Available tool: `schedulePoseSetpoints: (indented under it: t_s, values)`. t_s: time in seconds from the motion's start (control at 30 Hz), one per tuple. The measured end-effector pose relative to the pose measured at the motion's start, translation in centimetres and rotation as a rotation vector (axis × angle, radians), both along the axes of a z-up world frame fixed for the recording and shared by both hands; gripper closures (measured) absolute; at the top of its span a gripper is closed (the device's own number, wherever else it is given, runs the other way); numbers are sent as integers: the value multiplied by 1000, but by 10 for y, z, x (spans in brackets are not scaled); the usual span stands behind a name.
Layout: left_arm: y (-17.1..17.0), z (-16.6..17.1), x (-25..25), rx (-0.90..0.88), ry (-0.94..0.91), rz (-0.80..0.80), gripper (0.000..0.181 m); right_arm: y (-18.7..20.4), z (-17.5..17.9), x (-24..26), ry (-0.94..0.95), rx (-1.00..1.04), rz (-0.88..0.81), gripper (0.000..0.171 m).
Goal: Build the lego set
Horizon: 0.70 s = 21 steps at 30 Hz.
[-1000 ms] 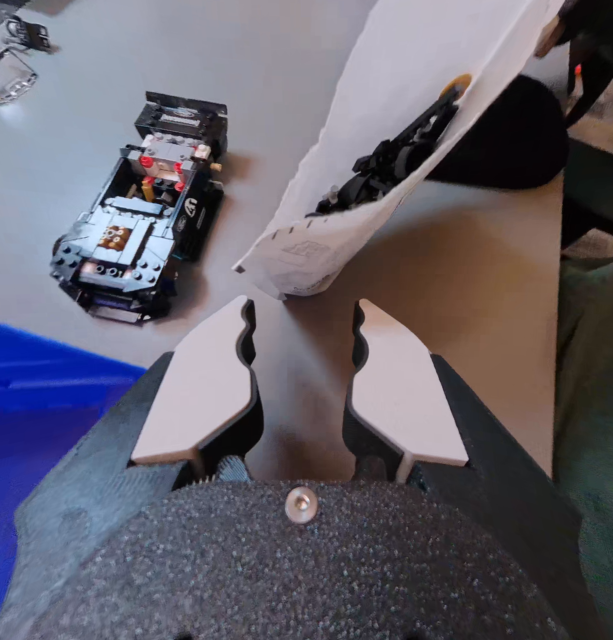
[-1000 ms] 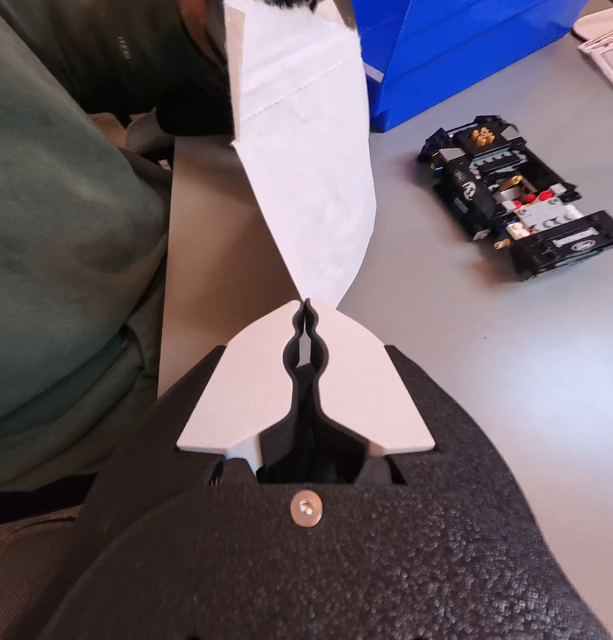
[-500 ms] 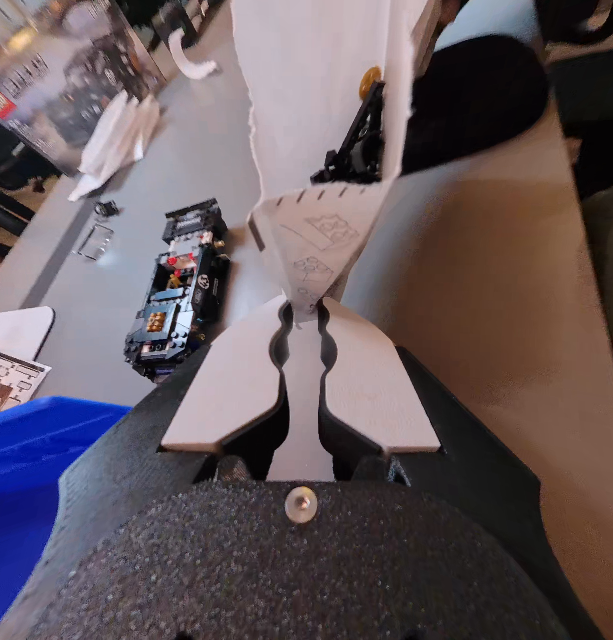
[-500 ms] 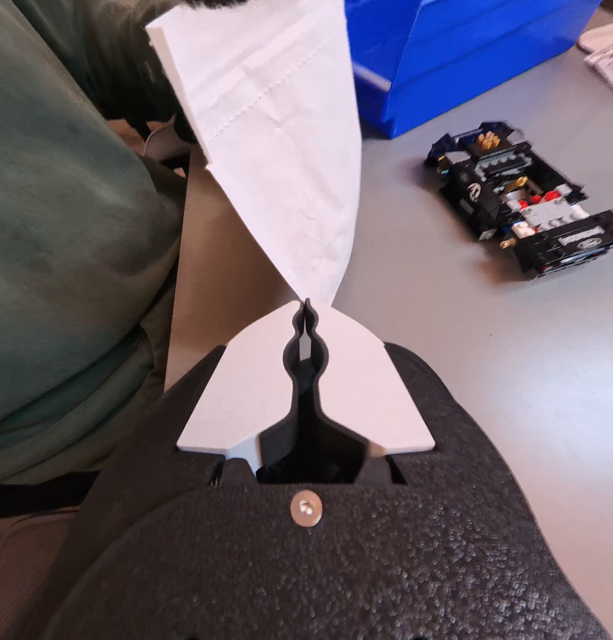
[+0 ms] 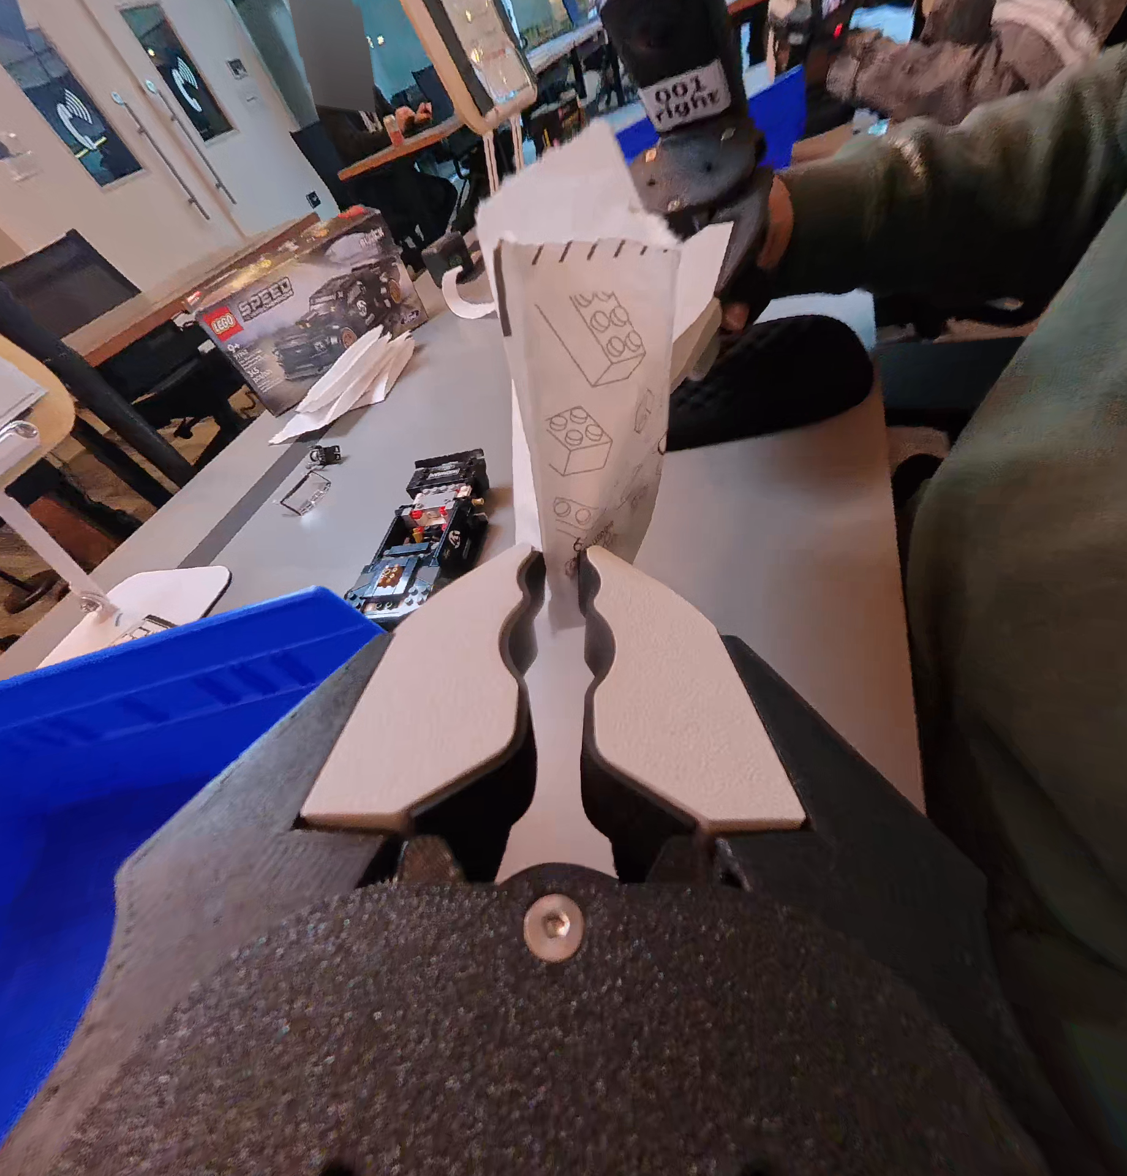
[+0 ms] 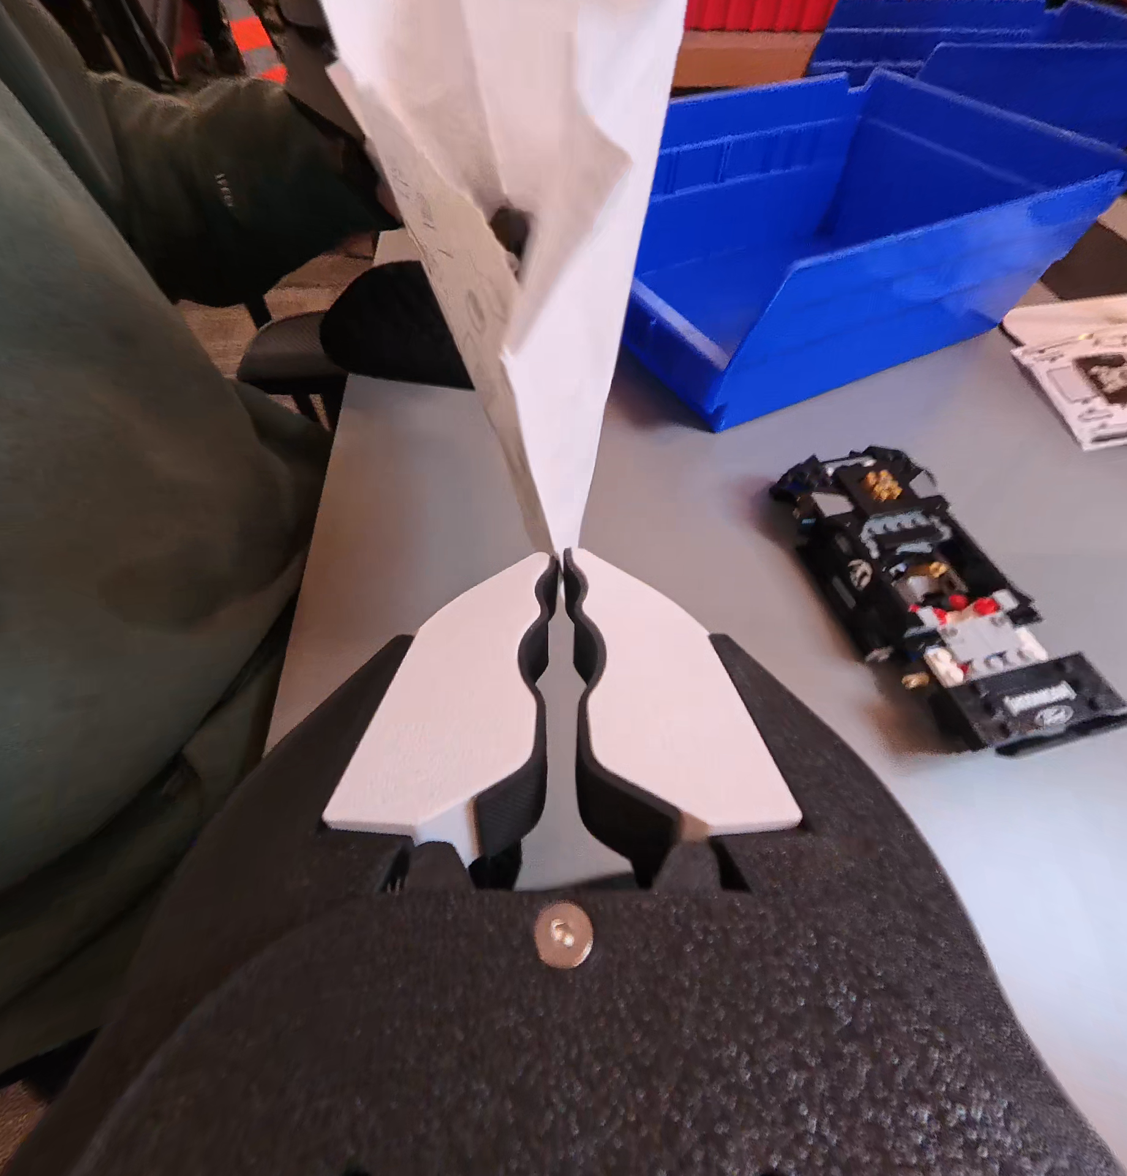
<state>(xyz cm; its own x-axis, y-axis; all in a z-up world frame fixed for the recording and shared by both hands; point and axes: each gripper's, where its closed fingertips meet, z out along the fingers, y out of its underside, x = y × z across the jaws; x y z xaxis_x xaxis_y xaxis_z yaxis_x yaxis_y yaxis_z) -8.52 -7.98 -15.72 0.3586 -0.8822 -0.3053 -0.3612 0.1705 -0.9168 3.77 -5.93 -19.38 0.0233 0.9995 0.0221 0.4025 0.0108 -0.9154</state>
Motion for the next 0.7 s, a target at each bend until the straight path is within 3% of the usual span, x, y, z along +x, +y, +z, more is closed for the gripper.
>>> schedulePoseSetpoints:
  t_s: [0.4, 0.7]
  values:
    - [-6, 11, -50, -134, -223, 41, 177, 2, 16, -70, 20, 86, 71, 171]
    - [-14, 43, -77, -131, -414, 11, 179, 18, 42, -94, 104, 54, 84, 165]
